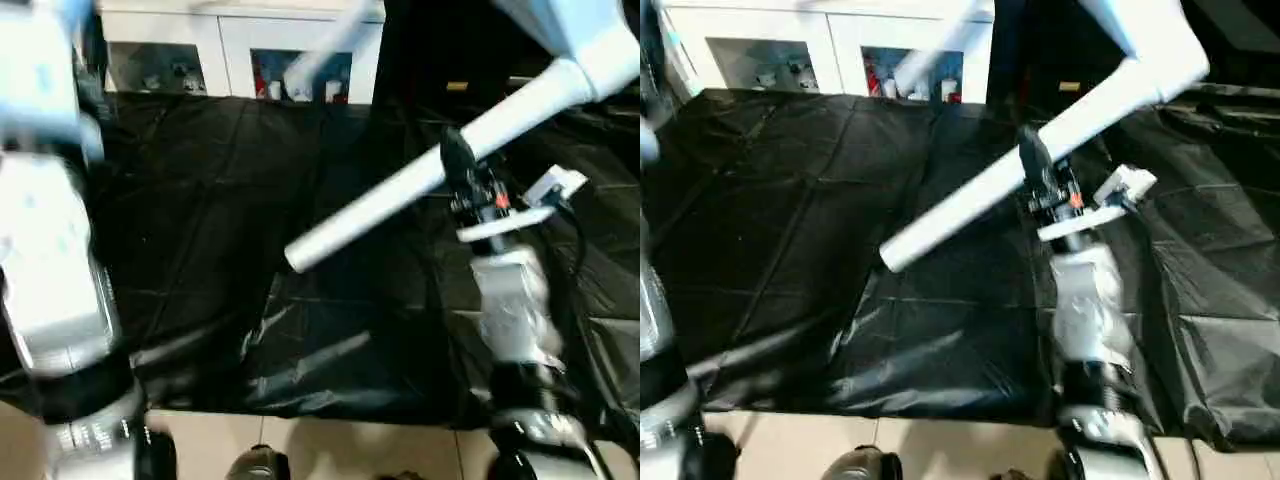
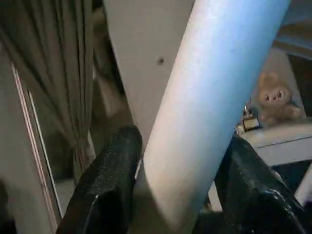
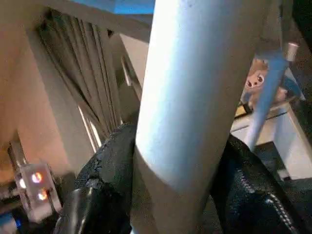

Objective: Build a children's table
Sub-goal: Flip table

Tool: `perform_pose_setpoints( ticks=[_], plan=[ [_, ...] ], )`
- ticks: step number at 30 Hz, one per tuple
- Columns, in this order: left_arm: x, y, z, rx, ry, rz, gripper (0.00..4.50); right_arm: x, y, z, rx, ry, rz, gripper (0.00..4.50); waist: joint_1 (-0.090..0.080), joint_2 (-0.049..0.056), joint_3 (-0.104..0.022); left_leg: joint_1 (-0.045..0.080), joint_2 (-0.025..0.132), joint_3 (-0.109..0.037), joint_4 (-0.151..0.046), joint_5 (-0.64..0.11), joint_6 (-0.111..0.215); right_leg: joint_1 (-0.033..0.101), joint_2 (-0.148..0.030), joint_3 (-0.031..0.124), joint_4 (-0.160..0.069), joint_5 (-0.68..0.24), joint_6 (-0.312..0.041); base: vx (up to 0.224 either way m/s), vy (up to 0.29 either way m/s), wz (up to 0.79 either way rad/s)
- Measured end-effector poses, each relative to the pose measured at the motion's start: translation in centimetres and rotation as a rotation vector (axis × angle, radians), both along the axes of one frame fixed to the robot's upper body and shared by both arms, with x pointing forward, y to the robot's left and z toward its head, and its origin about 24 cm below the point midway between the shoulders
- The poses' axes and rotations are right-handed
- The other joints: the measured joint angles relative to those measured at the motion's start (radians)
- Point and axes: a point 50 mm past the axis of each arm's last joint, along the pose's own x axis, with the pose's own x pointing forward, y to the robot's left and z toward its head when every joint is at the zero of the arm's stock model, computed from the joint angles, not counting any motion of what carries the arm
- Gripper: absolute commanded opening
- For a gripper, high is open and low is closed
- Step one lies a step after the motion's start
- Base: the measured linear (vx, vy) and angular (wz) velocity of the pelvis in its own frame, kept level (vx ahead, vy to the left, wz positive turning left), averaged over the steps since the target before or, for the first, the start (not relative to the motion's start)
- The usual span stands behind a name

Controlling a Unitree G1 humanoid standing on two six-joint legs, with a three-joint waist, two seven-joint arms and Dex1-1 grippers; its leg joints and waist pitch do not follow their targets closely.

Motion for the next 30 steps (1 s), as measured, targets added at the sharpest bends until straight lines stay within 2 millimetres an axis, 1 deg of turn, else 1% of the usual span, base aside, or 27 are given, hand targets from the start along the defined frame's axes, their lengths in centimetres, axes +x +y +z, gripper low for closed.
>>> perform_pose_setpoints(
  ticks=[2,4,6,11,13,15,17,19,20,21,22,24,26,28,30],
  plan=[
    [-0.2,0.1,-0.5,-0.02,-0.001,0.001,2.06,-0.3,-0.1,0.5,-0.021,-0.019,-0.013,1.8,0.002,0.0,0.0,0.0,0.0,0.0,0.0,0.0,0.0,0.001,0.0,0.0,-0.002,0.001,0.001,0.0,0.0,0.0],
    [-0.5,0.4,-1.9,-0.073,0.014,0.005,2.06,-0.8,-0.2,1.1,-0.071,-0.04,-0.025,1.8,0.0,-0.001,0.0,0.0,0.0,0.001,-0.002,0.0,0.001,0.003,0.0,0.001,-0.009,0.006,0.004,0.0,0.0,0.0],
    [-0.7,0.5,-2.9,-0.104,0.035,0.012,2.06,-1.0,-0.1,1.3,-0.102,-0.045,-0.027,1.8,-0.004,-0.002,-0.001,0.0,0.0,0.001,-0.002,0.001,0.001,0.003,0.0,0.001,-0.009,0.007,0.005,0.0,0.0,0.0],
    [-1.3,0.9,-4.5,-0.16,0.053,0.029,2.01,-1.5,0.1,2.2,-0.167,-0.062,-0.04,1.8,-0.007,-0.005,-0.002,0.001,0.0,0.002,-0.002,0.001,0.001,0.003,0.0,0.002,-0.01,0.01,0.006,0.0,0.0,0.0],
    [-1.7,1.1,-5.4,-0.172,0.067,0.04,2.0,-1.8,0.3,2.5,-0.191,-0.072,-0.045,1.8,-0.009,-0.007,-0.002,0.003,0.0,0.002,-0.002,0.001,0.001,0.004,0.0,0.002,-0.01,0.011,0.008,0.0,0.0,0.0],
    [-2.0,1.2,-6.0,-0.181,0.079,0.046,1.95,-2.0,0.5,2.6,-0.217,-0.076,-0.055,1.8,-0.009,-0.012,-0.004,0.004,0.0,0.002,-0.004,0.001,0.0,0.005,0.0,0.002,-0.012,0.011,0.01,0.0,0.0,0.0],
    [-2.1,1.4,-6.9,-0.19,0.112,0.048,1.93,-2.1,0.7,2.8,-0.25,-0.079,-0.07,1.8,-0.011,-0.012,-0.004,0.01,0.0,0.002,-0.006,0.001,0.0,0.011,0.001,0.002,-0.017,0.012,0.015,0.0,0.0,0.0],
    [-2.2,1.5,-9.2,-0.181,0.222,0.038,1.88,-2.1,0.7,3.1,-0.324,-0.077,-0.14,1.8,-0.015,-0.015,-0.007,0.028,-0.001,0.003,-0.017,0.001,0.0,0.029,0.001,0.002,-0.03,0.013,0.019,0.0,0.0,0.0],
    [-2.1,1.3,-10.4,-0.183,0.283,0.029,1.83,-2.1,0.6,3.2,-0.364,-0.081,-0.171,1.81,-0.017,-0.018,-0.006,0.037,-0.002,0.003,-0.022,0.001,0.0,0.033,0.001,0.001,-0.037,0.01,0.024,0.0,0.0,0.0],
    [-2.0,1.2,-11.6,-0.189,0.342,0.021,1.83,-2.0,0.6,3.1,-0.397,-0.081,-0.192,1.81,-0.02,-0.023,-0.009,0.043,-0.002,0.003,-0.027,0.001,-0.001,0.039,0.001,0.001,-0.044,0.009,0.025,0.0,0.0,0.0],
    [-1.9,1.0,-12.8,-0.204,0.401,0.014,1.67,-2.0,0.7,3.1,-0.427,-0.078,-0.219,1.81,-0.023,-0.033,-0.008,0.049,-0.002,0.003,-0.031,0.001,-0.001,0.046,0.002,-0.001,-0.049,0.008,0.025,0.0,0.0,0.0],
    [-1.7,0.8,-13.9,-0.222,0.464,0.008,1.63,-1.8,0.8,2.9,-0.462,-0.06,-0.264,1.81,-0.028,-0.044,-0.008,0.052,-0.002,-0.003,-0.034,0.0,-0.001,0.056,0.005,-0.005,-0.06,0.008,0.025,0.0,0.0,0.0],
    [-1.7,0.7,-14.0,-0.217,0.472,0.002,1.6,-1.8,0.8,2.6,-0.474,-0.046,-0.293,1.81,-0.032,-0.046,-0.009,0.053,-0.002,-0.002,-0.036,0.0,-0.001,0.061,0.005,-0.004,-0.068,0.008,0.025,0.0,0.0,0.0],
    [-1.6,0.5,-14.0,-0.201,0.478,-0.011,1.59,-2.0,0.6,2.3,-0.475,-0.033,-0.326,1.81,-0.034,-0.046,-0.008,0.055,-0.003,0.0,-0.039,0.0,-0.001,0.068,0.005,-0.004,-0.076,0.008,0.025,0.0,0.0,0.0],
    [-1.6,0.6,-14.0,-0.194,0.484,-0.017,1.59,-2.1,0.5,2.0,-0.475,-0.025,-0.335,1.81,-0.037,-0.047,-0.009,0.056,-0.003,0.008,-0.043,0.0,-0.001,0.068,0.003,-0.003,-0.076,0.005,0.02,0.0,0.0,0.0]
  ],
)
